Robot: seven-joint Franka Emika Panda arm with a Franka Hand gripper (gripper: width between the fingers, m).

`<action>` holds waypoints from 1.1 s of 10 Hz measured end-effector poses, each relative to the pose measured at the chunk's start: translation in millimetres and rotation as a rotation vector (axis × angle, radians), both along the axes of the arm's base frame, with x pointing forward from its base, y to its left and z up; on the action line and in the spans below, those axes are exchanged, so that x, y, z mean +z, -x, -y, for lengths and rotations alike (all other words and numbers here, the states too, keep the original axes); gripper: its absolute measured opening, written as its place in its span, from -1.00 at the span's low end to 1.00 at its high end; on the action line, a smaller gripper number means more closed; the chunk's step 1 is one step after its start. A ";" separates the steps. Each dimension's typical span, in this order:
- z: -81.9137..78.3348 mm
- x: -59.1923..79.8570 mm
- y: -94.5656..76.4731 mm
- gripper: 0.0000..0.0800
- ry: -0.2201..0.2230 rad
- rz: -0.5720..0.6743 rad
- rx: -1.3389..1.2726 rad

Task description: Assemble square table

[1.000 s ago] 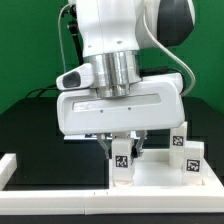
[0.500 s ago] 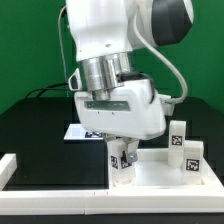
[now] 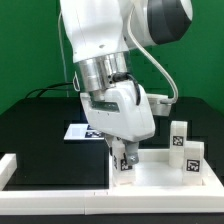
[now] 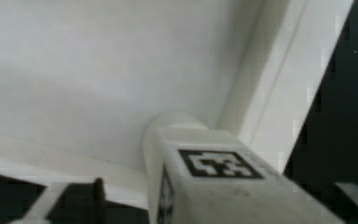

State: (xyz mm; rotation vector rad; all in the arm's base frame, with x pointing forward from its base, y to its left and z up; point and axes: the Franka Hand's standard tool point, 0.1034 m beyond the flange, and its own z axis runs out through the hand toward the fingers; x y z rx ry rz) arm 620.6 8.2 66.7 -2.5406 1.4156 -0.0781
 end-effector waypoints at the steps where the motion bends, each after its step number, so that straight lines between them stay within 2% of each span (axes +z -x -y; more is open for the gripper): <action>1: -3.9 1.9 -2.2 0.55 0.065 0.038 0.248; 2: -8.6 3.7 -2.8 0.55 0.096 0.055 0.392; 4: -6.0 2.2 -2.0 0.62 0.110 0.068 0.480; 8: -1.3 4.5 -4.3 0.62 0.238 0.134 1.065; 10: 4.9 3.9 -4.1 0.62 0.254 0.149 1.179; 11: 4.2 3.7 -3.9 0.31 0.249 0.145 1.149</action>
Offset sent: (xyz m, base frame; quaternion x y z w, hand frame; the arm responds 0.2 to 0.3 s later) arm 0.0000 0.0000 0.0000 0.0000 0.0000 -0.1296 0.9916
